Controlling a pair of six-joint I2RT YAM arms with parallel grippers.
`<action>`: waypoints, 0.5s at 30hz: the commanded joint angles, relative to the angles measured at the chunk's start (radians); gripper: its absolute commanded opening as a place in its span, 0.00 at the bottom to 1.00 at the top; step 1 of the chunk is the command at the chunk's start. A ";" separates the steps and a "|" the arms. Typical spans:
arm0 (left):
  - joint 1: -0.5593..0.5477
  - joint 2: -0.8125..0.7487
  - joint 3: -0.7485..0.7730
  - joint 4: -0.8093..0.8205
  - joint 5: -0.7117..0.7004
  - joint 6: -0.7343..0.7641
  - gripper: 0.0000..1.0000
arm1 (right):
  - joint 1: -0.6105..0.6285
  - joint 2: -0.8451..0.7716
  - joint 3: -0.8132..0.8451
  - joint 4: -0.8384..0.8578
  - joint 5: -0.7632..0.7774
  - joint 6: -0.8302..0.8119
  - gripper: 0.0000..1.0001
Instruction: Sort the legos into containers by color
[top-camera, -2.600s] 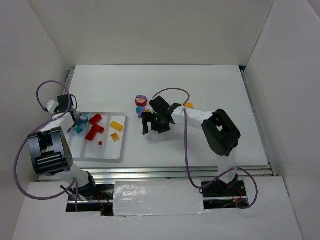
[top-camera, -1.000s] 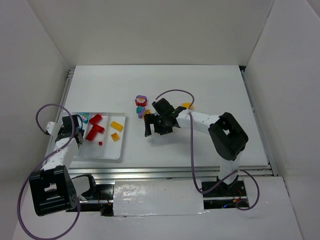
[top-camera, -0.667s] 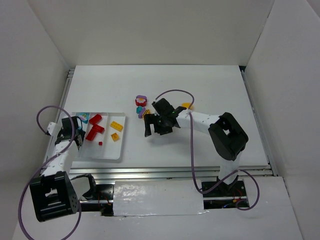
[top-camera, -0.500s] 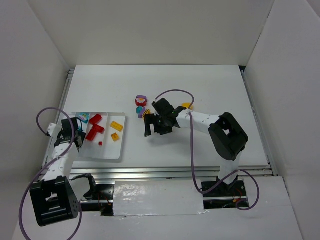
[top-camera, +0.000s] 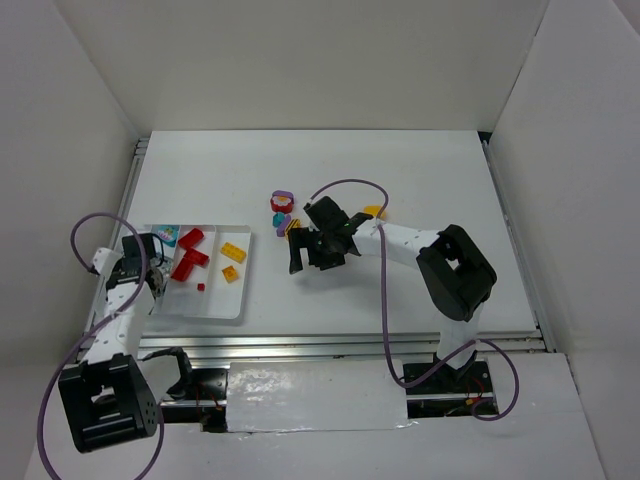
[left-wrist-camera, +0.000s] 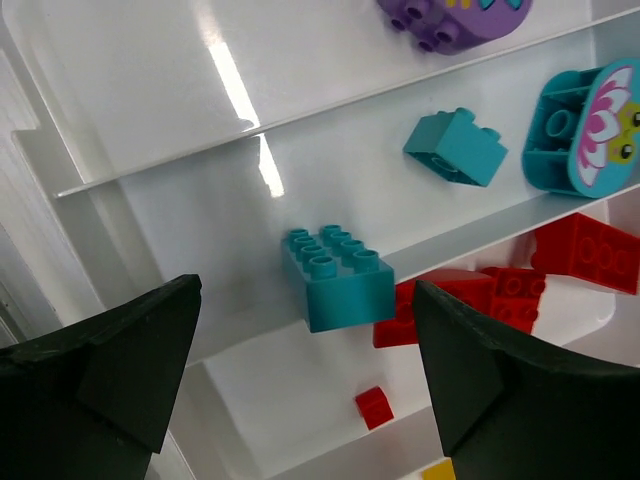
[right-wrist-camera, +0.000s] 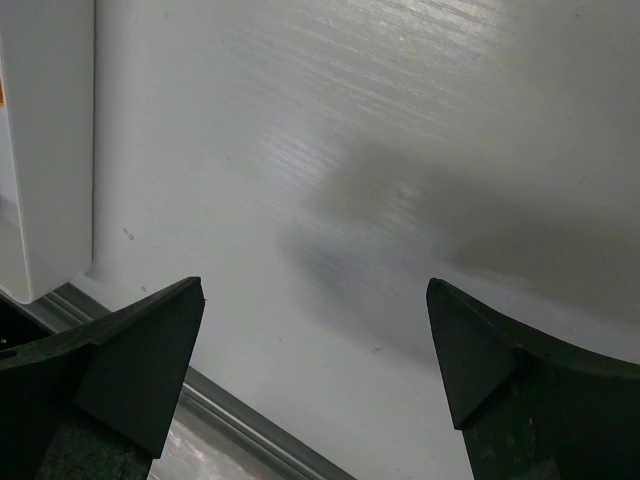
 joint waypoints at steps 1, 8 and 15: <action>0.001 -0.066 0.080 -0.037 -0.032 0.023 0.99 | 0.007 -0.037 -0.005 0.025 0.002 -0.014 1.00; 0.001 -0.223 0.182 -0.132 -0.039 0.070 1.00 | 0.005 -0.054 -0.013 0.040 -0.004 -0.001 1.00; 0.001 -0.232 0.389 -0.054 0.349 0.464 1.00 | -0.059 -0.120 -0.010 0.034 0.053 0.035 1.00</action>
